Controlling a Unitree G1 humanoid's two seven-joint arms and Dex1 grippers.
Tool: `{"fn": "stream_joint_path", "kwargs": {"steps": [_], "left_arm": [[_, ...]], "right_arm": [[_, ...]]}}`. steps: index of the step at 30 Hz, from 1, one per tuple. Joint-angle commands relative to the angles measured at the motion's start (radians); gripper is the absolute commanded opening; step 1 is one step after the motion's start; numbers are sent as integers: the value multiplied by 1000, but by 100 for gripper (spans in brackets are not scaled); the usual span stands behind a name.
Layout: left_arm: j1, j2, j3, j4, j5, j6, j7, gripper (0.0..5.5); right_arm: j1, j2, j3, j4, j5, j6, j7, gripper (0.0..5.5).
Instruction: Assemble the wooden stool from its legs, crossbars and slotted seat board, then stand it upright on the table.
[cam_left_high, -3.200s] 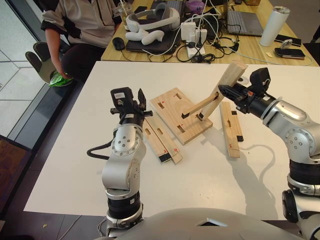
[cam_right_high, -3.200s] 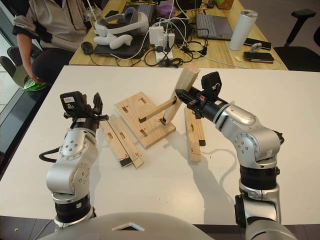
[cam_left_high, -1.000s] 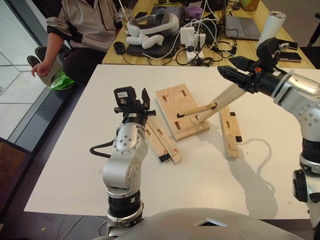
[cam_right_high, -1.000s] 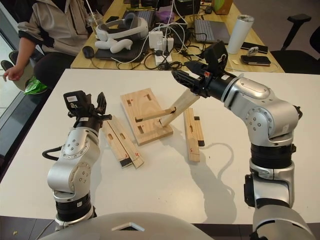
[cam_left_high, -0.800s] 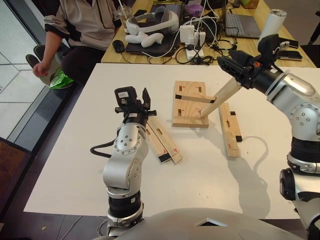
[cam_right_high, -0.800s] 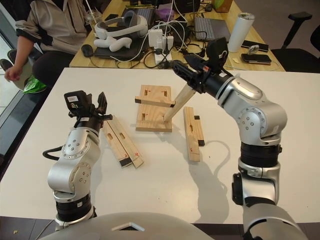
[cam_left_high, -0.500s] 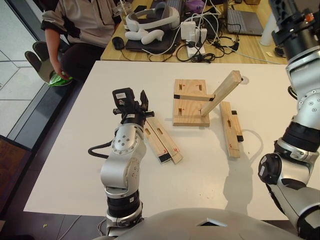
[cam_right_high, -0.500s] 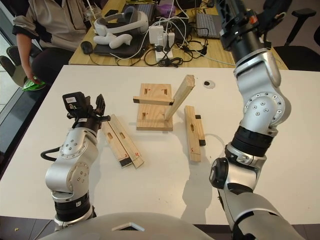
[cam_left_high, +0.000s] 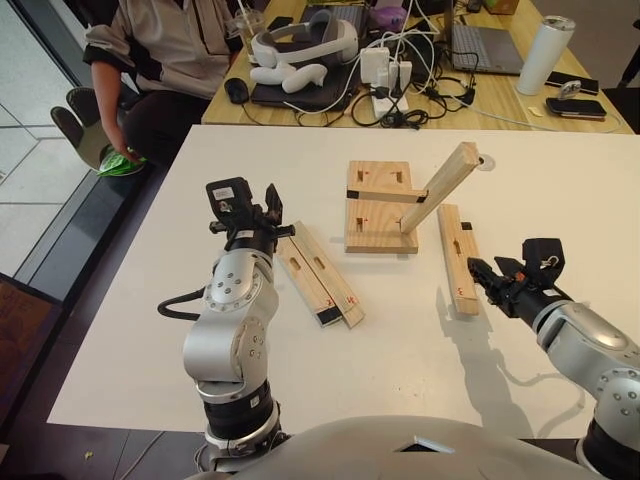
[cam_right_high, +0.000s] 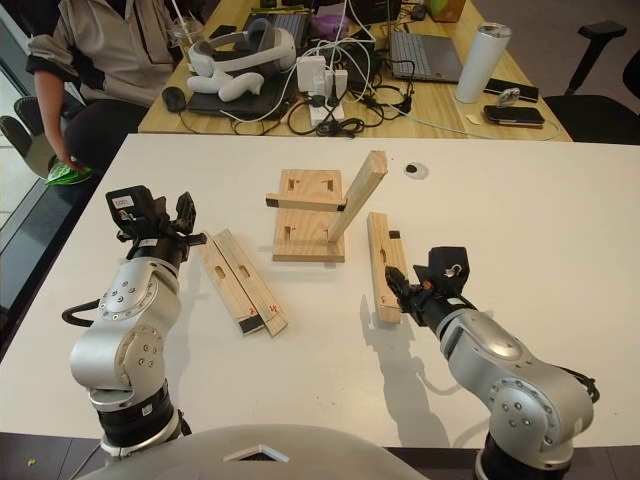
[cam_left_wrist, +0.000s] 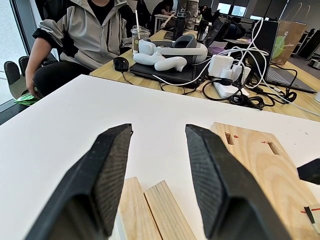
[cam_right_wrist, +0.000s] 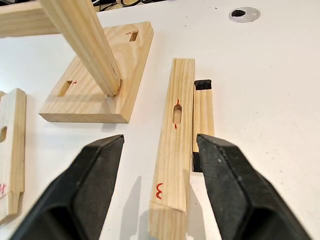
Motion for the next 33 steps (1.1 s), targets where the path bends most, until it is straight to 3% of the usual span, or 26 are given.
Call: {"fn": "stream_joint_path", "kwargs": {"steps": [1,9,16,33], "left_arm": [[-20,6,1,-7,-2,34,-14,197],[-42,16,7,-4,1,54,-35,197],[-47,11,4,-3,5,55,-40,197],[-64,-3,3,17,13,36,-37,197]], "right_arm": [[5,57,-33,-38,-24,118,-49,271],[-7,181,-9,-23,-168,248,-90,271],[-31,197,94,21,-276,247,-65,372],[-165,197,225,321,-496,165,33,372]]}}
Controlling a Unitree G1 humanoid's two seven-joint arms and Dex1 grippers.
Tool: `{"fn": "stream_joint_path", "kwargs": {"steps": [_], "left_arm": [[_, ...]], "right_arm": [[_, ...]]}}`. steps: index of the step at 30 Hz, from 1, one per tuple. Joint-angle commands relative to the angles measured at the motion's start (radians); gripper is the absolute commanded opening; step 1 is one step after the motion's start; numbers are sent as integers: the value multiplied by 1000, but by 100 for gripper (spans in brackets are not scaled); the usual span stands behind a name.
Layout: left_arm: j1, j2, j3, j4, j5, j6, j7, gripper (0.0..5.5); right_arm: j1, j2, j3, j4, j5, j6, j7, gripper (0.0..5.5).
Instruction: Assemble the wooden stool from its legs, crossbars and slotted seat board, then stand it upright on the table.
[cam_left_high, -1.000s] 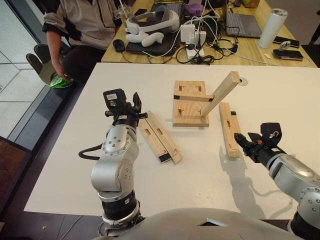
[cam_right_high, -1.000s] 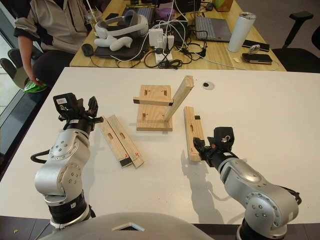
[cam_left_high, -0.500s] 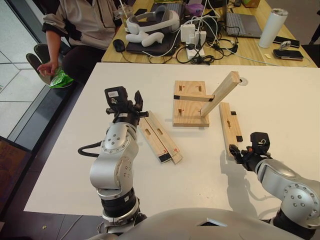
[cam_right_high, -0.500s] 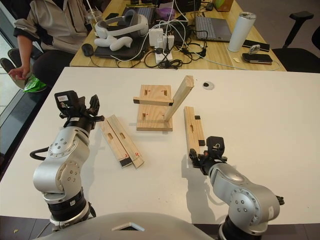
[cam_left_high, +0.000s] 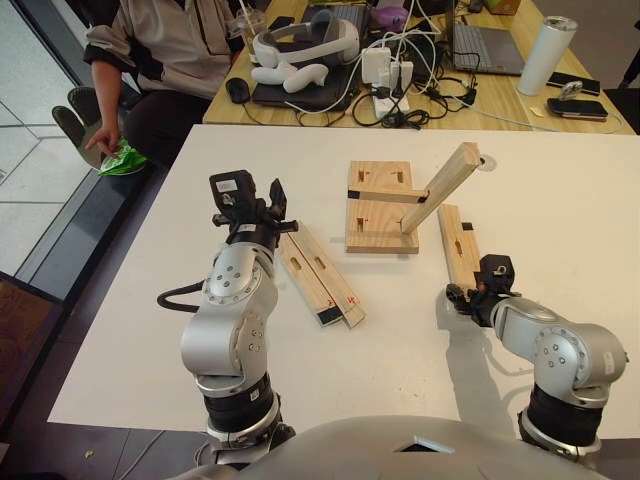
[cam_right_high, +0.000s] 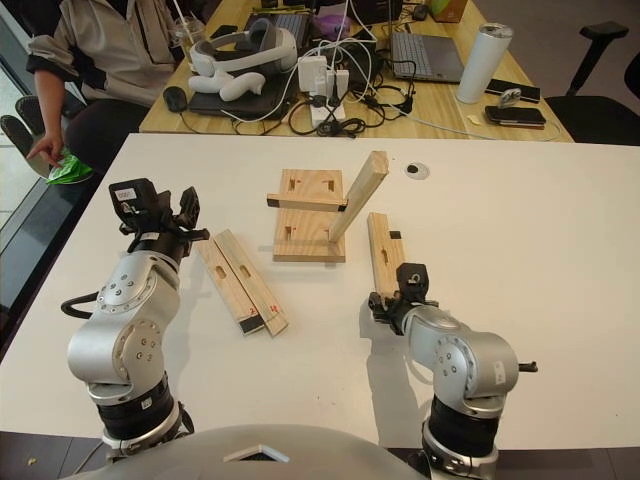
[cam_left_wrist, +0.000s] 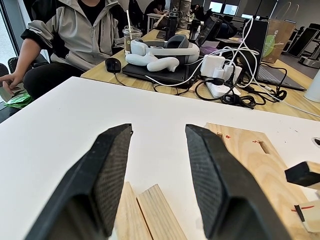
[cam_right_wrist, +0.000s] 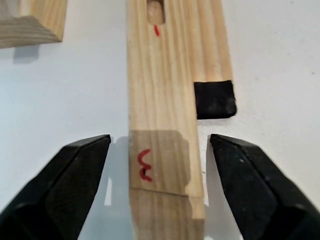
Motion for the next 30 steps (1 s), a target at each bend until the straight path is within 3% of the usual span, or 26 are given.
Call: {"fn": "stream_joint_path", "kwargs": {"steps": [1,3,12,20,24,30], "left_arm": [[-13,1,-2,6,7,-1,0,197],[-12,2,3,6,8,-3,2,197],[-32,10,23,18,12,-14,2,197],[-97,53,81,61,-1,-18,-28,197],[-221,88,230,120,-67,17,-50,197],[-664,278,553,364,-370,229,-178,197]], "right_arm": [[4,7,19,47,-32,-11,23,372],[11,9,23,50,-40,-17,37,360],[-11,40,1,48,-71,-101,76,208],[-90,105,-54,79,-103,-256,63,207],[-268,31,-97,153,-124,-472,104,207],[-557,-200,-189,257,-99,-825,281,206]]}}
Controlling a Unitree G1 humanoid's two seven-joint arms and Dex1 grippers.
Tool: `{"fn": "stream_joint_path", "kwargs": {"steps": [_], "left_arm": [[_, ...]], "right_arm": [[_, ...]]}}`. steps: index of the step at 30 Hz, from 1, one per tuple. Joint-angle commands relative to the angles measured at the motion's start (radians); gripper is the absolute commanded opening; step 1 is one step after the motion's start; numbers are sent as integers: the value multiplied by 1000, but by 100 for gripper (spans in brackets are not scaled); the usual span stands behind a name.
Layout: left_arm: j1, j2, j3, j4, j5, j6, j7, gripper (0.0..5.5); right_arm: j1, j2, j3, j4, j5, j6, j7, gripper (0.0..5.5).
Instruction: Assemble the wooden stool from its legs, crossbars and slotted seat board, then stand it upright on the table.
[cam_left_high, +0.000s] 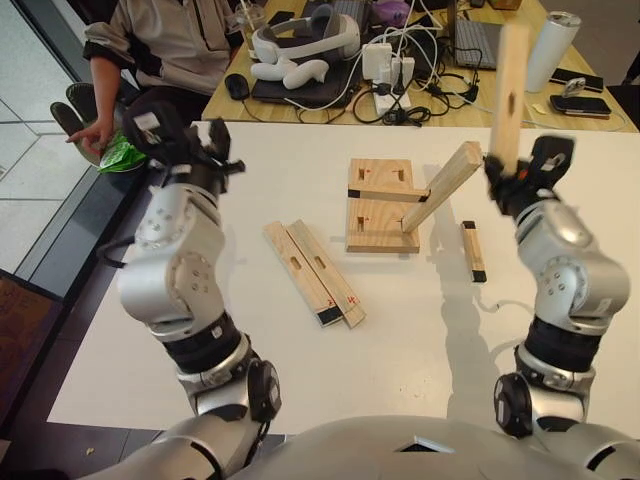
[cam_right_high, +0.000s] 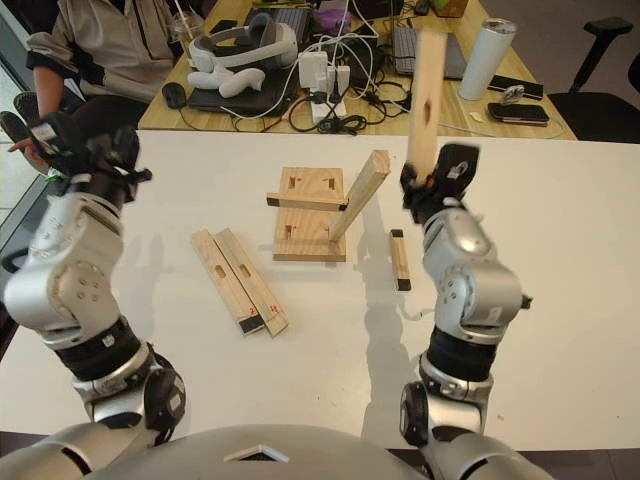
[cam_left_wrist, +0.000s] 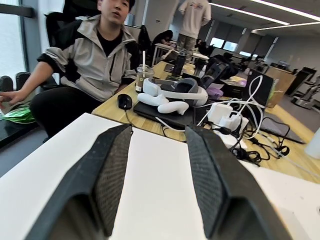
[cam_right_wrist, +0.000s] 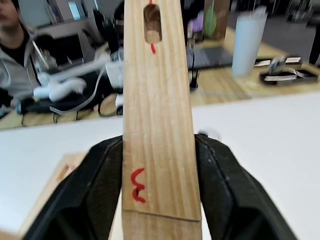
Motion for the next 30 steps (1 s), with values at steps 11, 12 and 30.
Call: {"fn": "stream_joint_path", "kwargs": {"steps": [11,12,30], "left_arm": [[-763,155,309,379,-622,397,-139,197],[-759,140,302,379,-640,409,-130,197],[-515,98,93,233,-757,392,-4,290]], "right_arm": [[-221,-120,100,-218,381,-24,283,206],[-190,-103,139,-240,379,-14,266,206],[-40,-60,397,-272,261,-87,241,206]]}}
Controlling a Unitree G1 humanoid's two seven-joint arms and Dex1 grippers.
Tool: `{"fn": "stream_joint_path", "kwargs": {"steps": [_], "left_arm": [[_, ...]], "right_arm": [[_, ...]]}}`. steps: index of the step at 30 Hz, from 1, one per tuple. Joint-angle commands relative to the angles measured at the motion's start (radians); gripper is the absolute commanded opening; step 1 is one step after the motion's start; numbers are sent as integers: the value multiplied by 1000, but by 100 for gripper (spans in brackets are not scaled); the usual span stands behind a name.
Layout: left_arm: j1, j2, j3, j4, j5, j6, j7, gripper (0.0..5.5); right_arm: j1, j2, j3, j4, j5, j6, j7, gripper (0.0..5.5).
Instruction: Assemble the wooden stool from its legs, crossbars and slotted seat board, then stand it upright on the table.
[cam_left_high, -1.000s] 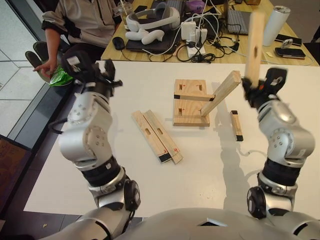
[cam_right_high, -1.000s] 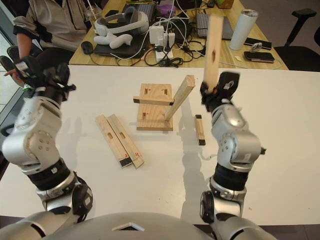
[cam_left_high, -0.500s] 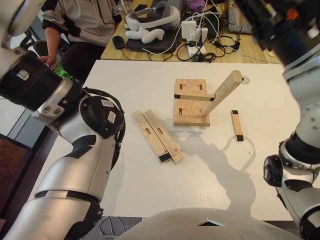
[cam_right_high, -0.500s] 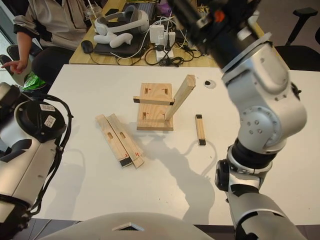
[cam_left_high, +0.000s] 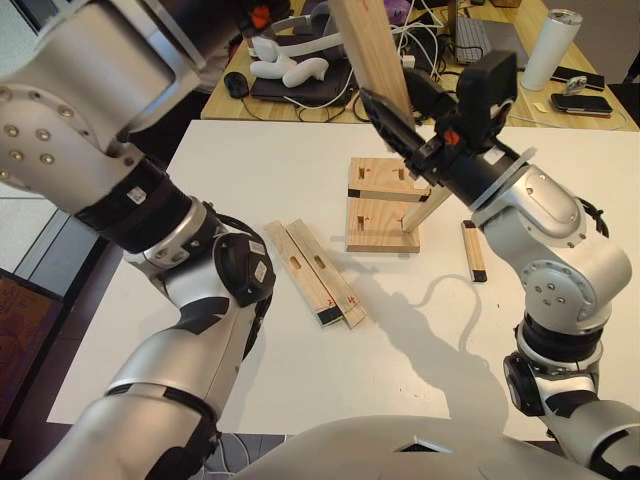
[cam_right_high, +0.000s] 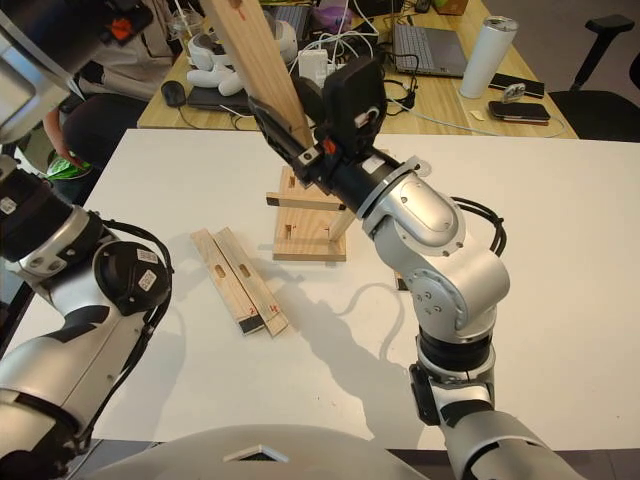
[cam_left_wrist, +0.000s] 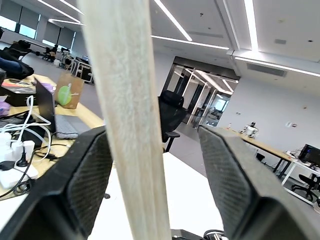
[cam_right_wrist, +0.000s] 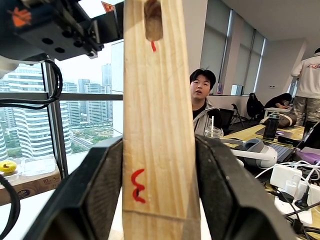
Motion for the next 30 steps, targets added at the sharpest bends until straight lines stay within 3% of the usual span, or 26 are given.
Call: {"fn": "stream_joint_path", "kwargs": {"steps": [1,3,8,18,30], "left_arm": [[34,78,-45,35,32,-36,-24,290],[32,125,-49,79,33,-57,-57,290],[23,199,-74,146,51,-123,-103,217],[76,177,-117,88,-128,-58,-103,116],[124,285,-151,97,-307,-120,58,102]], "right_arm": [[22,-49,18,-12,-23,-32,49,206],[33,-78,13,-11,-33,-43,71,206],[57,-154,-2,-9,-50,-70,141,206],[44,-195,30,41,-150,-164,194,206],[30,-195,25,81,-283,-312,209,206]]}}
